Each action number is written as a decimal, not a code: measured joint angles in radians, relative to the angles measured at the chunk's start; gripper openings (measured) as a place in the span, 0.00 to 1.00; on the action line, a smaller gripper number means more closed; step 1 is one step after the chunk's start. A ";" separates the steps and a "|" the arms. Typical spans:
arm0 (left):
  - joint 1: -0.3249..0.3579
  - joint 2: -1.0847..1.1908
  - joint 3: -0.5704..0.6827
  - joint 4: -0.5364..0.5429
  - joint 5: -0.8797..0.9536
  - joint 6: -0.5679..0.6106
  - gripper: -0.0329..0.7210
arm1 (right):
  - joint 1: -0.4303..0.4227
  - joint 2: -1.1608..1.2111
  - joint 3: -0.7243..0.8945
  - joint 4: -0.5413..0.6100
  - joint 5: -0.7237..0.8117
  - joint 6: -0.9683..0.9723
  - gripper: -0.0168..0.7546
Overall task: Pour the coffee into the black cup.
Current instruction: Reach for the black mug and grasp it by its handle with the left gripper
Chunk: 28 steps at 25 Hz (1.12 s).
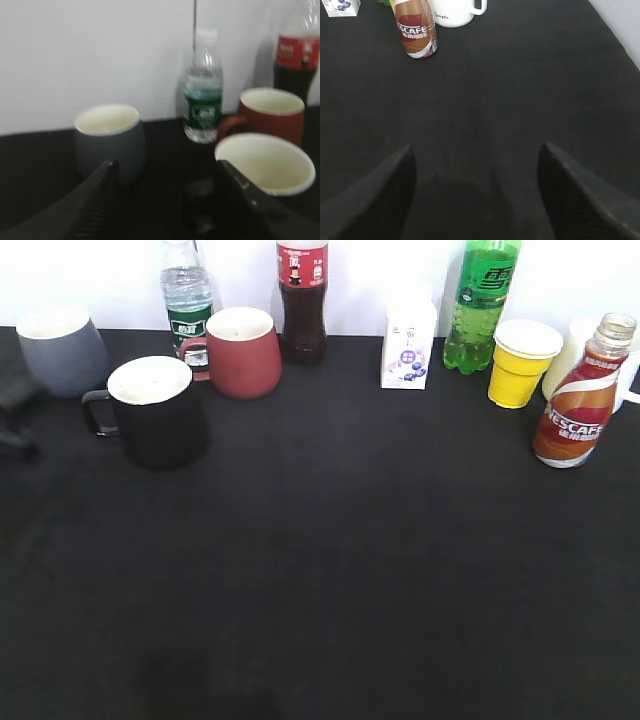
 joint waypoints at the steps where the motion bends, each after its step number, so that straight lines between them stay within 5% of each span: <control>1: 0.000 0.069 0.000 0.023 -0.054 -0.020 0.64 | 0.000 0.000 0.000 0.000 0.000 0.000 0.79; 5: 0.000 0.240 -0.011 0.051 -0.189 -0.071 0.64 | 0.000 0.000 0.000 0.000 0.000 0.000 0.79; 23: 0.037 0.540 -0.334 0.057 -0.175 -0.074 0.62 | 0.000 0.000 0.000 0.000 0.000 0.000 0.79; 25: 0.051 0.594 -0.410 0.143 -0.177 -0.074 0.52 | 0.000 0.000 0.000 0.000 0.000 0.000 0.79; 28: 0.051 0.621 -0.449 0.211 -0.190 -0.074 0.17 | 0.000 0.000 0.000 0.000 0.000 0.000 0.79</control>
